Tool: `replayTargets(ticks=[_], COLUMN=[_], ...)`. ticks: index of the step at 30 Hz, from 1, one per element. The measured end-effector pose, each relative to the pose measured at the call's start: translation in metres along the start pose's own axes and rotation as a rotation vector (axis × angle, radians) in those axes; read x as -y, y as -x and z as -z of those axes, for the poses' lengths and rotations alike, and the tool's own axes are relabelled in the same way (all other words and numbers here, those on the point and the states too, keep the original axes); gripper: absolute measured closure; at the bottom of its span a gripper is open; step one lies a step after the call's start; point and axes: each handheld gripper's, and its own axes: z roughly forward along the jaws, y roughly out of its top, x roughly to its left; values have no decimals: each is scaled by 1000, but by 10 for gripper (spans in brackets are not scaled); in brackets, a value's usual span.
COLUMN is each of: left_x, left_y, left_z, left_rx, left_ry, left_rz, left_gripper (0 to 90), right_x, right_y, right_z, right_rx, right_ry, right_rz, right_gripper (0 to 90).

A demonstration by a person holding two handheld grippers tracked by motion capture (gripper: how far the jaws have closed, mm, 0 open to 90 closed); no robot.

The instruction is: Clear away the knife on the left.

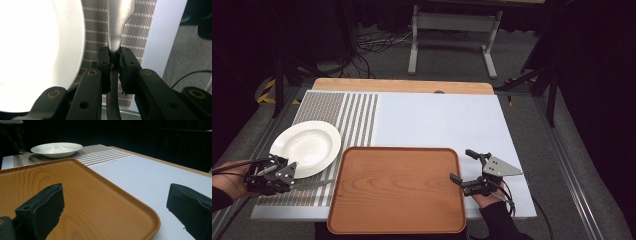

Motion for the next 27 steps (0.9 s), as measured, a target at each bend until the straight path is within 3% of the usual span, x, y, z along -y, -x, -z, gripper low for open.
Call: replayTargets(ticks=[8, 14, 19, 20, 25, 27], left_x=[-10, -19, -23, -24, -28, -30], left_y=[-5, -6, -8, -10, -11, -12], left_z=[14, 23, 27, 29, 31, 31], left_rx=[35, 26, 51, 73, 93, 125], left_ry=[75, 116, 172, 192, 202, 202], left_rz=[100, 175, 258, 289, 341, 374], left_gripper=[804, 804, 804, 803, 803, 803], right_x=[0, 0, 0, 0, 0, 0], right_y=[0, 0, 0, 0, 0, 0], right_z=[1, 1, 1, 1, 1, 1], right_rx=[-6, -7, -7, -8, -8, -9], right_ry=[6, 7, 8, 8, 8, 7], right_rz=[-1, -3, -6, -6, -5, -6], right_gripper=[18, 18, 16, 16, 16, 16])
